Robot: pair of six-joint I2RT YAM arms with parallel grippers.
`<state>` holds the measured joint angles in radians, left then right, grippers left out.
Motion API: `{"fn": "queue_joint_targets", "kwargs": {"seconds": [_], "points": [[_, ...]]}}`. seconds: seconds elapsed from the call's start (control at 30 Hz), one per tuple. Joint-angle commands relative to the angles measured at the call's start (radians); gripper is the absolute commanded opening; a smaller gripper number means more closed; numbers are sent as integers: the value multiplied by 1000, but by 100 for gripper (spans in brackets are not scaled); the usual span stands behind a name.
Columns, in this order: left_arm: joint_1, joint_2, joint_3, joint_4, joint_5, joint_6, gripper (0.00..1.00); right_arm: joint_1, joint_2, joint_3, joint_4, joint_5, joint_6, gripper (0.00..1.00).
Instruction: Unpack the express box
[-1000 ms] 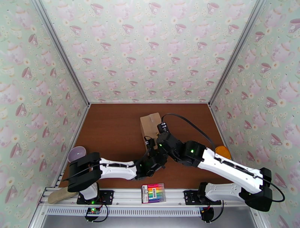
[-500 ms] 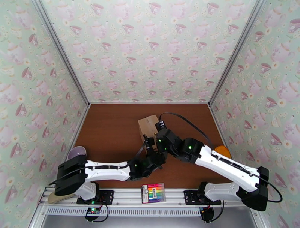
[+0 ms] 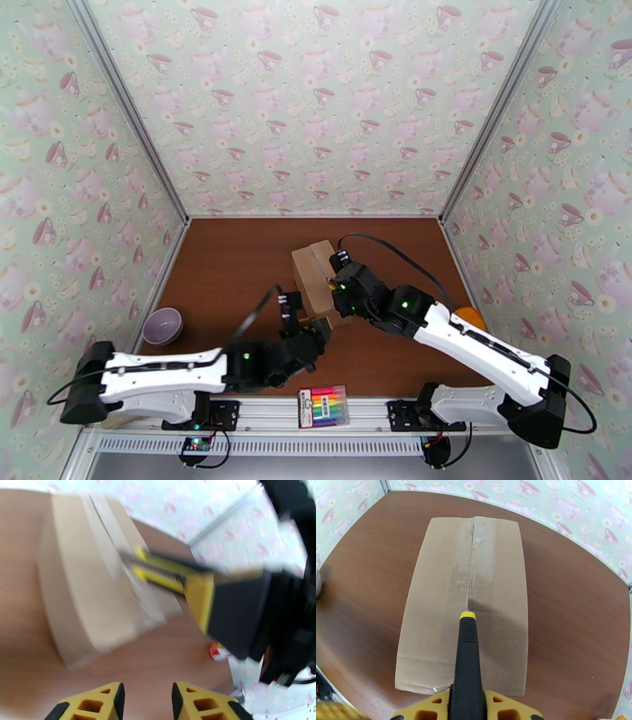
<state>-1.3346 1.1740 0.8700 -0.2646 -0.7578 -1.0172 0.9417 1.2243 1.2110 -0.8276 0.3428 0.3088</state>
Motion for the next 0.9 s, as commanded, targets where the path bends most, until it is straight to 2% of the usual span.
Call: {"fn": "queue_joint_targets", "kwargs": {"seconds": [0.0,0.17,0.33,0.43,0.57,0.7,0.87], "points": [[125,-50,9,-41,-39,186,42,-5,-26,-10,1,-32,-43,0],[378,-30,40,109,144,334,44,-6,-43,-7,2,-67,-71,0],[522,141,215,169,328,460,46,-6,-72,11,2,-87,-85,0],[566,289,388,118,464,518,48,-4,-77,28,-13,-89,-91,0],[612,474,564,68,588,533,48,-3,-75,39,-19,-81,-94,0],[624,559,579,109,655,510,48,-1,-85,26,-2,-62,-94,0],[626,583,521,164,666,494,49,2,-102,13,8,-45,-91,0]]}}
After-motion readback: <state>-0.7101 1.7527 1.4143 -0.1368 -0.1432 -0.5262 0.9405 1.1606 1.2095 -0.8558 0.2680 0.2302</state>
